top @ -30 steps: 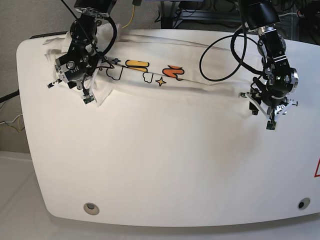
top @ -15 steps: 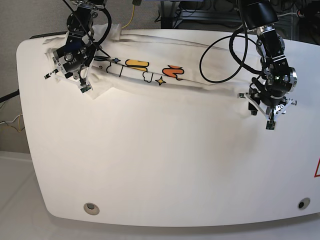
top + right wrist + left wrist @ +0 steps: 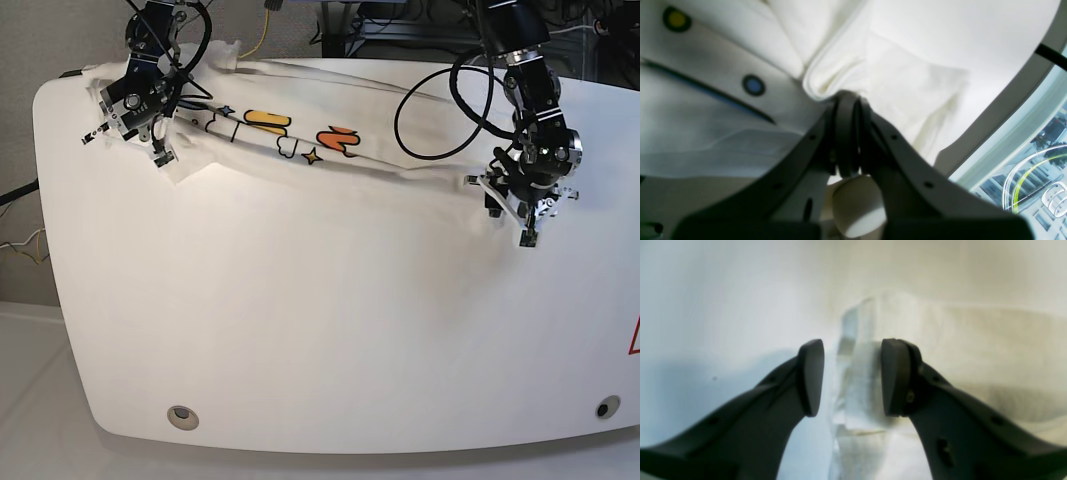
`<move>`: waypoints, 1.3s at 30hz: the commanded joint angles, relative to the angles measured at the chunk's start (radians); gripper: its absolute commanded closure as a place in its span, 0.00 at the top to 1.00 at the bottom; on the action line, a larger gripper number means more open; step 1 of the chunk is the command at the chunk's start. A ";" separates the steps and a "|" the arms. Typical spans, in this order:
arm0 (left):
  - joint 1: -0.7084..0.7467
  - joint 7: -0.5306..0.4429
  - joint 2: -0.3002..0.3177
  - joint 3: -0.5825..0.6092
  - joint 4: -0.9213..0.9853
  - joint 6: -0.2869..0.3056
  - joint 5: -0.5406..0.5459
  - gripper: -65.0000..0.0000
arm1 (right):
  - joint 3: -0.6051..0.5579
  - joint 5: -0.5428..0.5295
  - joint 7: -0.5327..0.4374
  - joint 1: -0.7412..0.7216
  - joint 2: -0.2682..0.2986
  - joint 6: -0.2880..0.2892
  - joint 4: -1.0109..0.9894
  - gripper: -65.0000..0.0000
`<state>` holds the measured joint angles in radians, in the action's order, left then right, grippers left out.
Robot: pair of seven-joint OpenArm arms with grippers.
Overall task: Fold the T-shirt properly
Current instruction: 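Drag the gripped edge with the right gripper toward the shoulder band, then open both grippers, release the shirt and raise them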
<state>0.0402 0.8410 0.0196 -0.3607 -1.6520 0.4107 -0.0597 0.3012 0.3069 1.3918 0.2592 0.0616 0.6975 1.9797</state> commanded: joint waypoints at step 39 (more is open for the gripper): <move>-0.023 -0.027 0.009 -0.001 -0.073 0.001 0.011 0.41 | 0.109 0.007 -0.019 -0.461 -0.036 0.001 0.002 0.35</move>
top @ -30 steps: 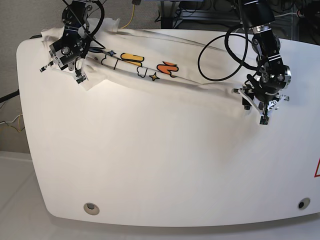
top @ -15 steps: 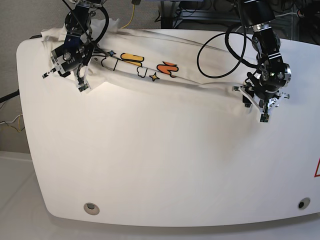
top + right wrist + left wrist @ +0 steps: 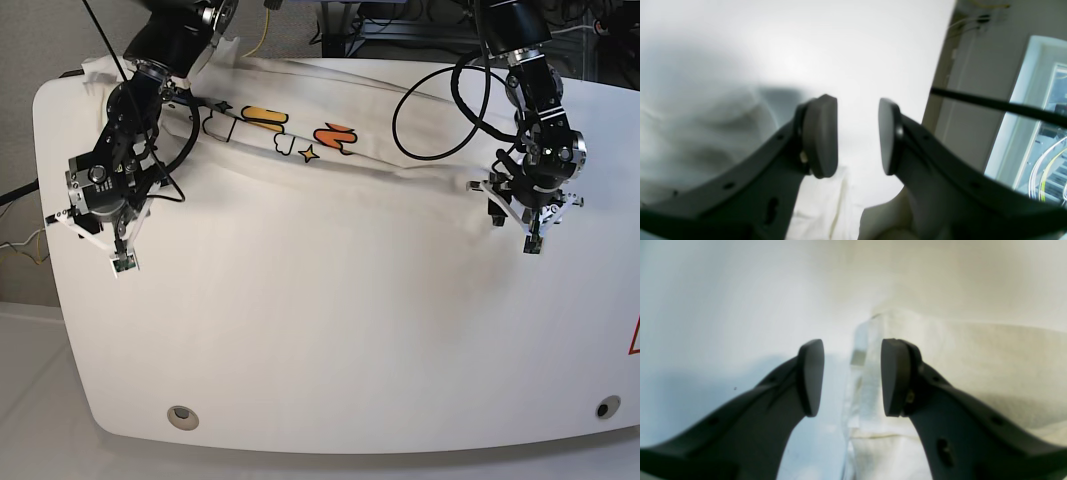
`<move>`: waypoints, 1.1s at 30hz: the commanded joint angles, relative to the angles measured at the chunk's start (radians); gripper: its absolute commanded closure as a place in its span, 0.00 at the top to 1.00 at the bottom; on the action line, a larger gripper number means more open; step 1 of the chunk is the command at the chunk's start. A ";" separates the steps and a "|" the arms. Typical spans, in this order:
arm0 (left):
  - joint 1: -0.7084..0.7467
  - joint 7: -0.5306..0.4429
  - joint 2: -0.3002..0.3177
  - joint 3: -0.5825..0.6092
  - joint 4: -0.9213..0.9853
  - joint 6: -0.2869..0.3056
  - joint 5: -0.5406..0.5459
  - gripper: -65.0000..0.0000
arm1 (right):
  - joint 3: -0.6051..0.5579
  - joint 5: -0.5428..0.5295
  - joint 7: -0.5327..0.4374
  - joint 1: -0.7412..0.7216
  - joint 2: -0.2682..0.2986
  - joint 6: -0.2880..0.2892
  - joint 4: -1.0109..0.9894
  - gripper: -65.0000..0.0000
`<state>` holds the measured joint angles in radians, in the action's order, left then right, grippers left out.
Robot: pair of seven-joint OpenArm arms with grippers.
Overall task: Fold the T-shirt properly
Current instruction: 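Open both grippers, release the shirt and raise them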
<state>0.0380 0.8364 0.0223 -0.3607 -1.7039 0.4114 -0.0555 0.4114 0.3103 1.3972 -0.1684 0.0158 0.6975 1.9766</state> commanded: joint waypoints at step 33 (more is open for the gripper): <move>-0.007 -0.369 0.006 -0.001 -0.014 0.001 0.006 0.41 | 0.151 -0.006 -0.755 0.048 -0.081 -0.141 -0.067 0.35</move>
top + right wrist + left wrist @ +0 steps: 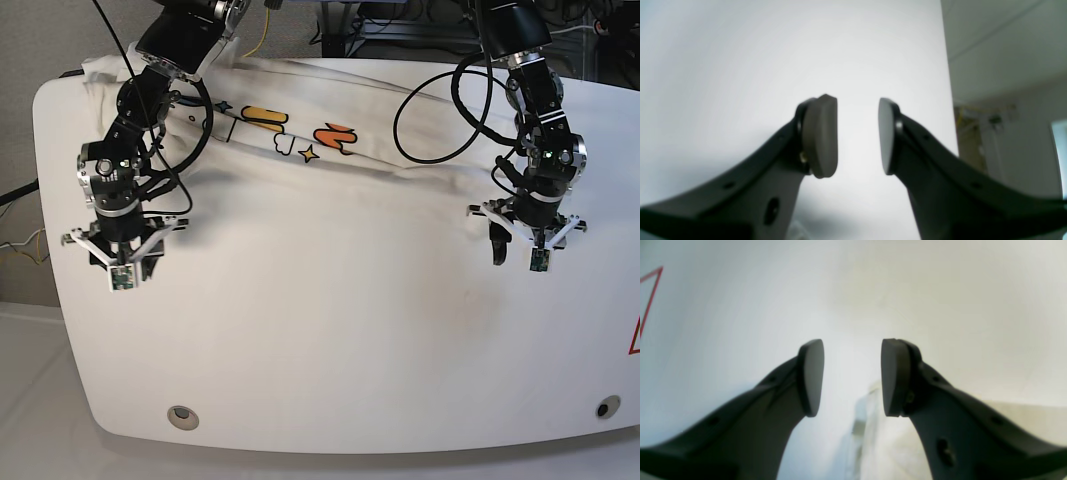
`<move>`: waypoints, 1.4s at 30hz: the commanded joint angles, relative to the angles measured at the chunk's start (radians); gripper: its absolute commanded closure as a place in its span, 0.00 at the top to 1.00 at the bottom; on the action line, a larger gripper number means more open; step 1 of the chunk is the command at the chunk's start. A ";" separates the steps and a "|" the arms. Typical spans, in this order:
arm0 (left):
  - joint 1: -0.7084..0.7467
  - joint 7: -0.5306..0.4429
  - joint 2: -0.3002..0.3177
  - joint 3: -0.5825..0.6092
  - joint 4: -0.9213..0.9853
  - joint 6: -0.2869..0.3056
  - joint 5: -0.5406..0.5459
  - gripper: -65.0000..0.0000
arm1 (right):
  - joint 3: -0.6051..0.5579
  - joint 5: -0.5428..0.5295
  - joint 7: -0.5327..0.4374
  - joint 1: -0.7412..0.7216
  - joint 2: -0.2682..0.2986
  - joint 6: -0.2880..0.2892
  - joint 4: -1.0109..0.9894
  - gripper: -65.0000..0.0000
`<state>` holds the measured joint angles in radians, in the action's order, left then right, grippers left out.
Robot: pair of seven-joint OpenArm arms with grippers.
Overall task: Fold the T-shirt properly
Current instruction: 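Open both grippers, release the shirt and raise them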
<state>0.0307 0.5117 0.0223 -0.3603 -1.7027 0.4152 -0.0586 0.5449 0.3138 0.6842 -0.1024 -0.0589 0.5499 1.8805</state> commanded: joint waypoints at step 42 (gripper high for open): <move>0.354 -0.448 -0.037 -0.001 -0.195 -0.003 0.004 0.41 | 0.142 0.000 -0.232 0.485 -0.077 0.148 0.136 0.35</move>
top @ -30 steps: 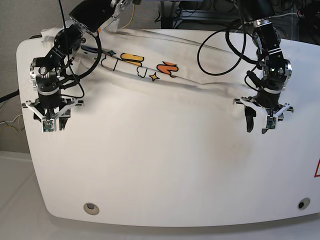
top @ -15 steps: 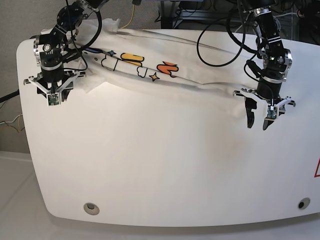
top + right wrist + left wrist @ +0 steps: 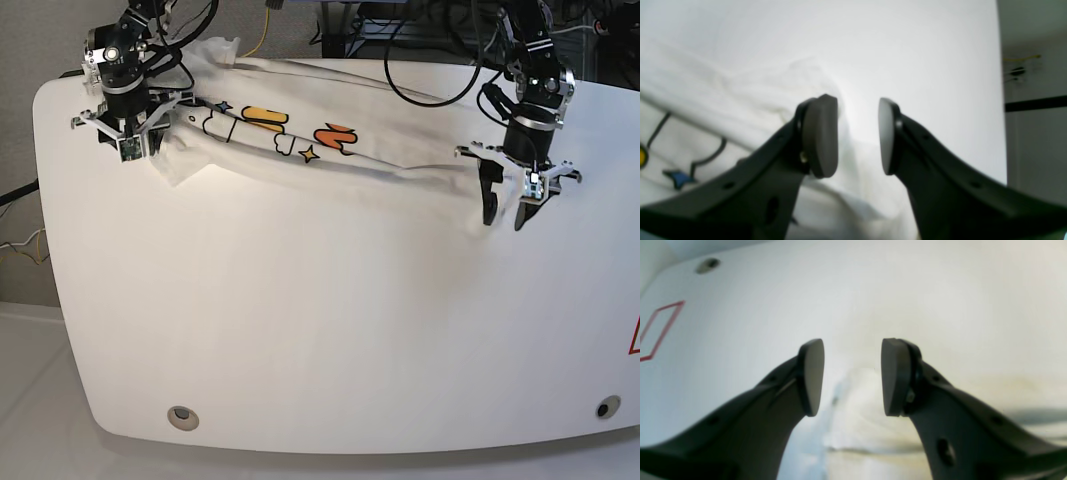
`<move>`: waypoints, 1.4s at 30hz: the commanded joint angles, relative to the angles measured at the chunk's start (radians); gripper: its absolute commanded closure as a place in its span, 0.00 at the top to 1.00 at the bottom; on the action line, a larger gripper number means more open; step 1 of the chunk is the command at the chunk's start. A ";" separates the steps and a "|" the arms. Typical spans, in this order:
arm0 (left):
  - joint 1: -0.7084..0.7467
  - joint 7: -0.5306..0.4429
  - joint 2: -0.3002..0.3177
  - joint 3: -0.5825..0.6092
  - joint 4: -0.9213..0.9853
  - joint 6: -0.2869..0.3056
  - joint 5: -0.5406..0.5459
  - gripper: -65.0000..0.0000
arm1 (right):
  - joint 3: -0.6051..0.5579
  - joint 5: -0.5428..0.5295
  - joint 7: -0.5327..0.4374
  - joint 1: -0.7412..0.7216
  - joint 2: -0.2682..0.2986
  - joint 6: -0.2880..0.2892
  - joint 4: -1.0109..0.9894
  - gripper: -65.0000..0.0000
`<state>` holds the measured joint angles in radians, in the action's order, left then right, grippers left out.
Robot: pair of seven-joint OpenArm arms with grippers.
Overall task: Fold the T-shirt properly
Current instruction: 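Open both grippers, release the shirt and raise them, then move both grippers to the band's ends and close them on the fabric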
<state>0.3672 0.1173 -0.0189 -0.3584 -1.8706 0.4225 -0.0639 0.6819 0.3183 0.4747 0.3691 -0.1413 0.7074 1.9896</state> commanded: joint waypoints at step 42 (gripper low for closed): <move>0.234 -0.193 -0.043 -0.009 -0.057 -0.012 0.009 0.41 | 0.140 0.000 -0.024 0.149 0.004 -0.009 0.030 0.35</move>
<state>0.5961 -0.0463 -0.0624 -0.3656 -1.9110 0.4160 -0.0673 0.8169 0.3256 0.4713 0.5110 -0.1432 0.7078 2.0026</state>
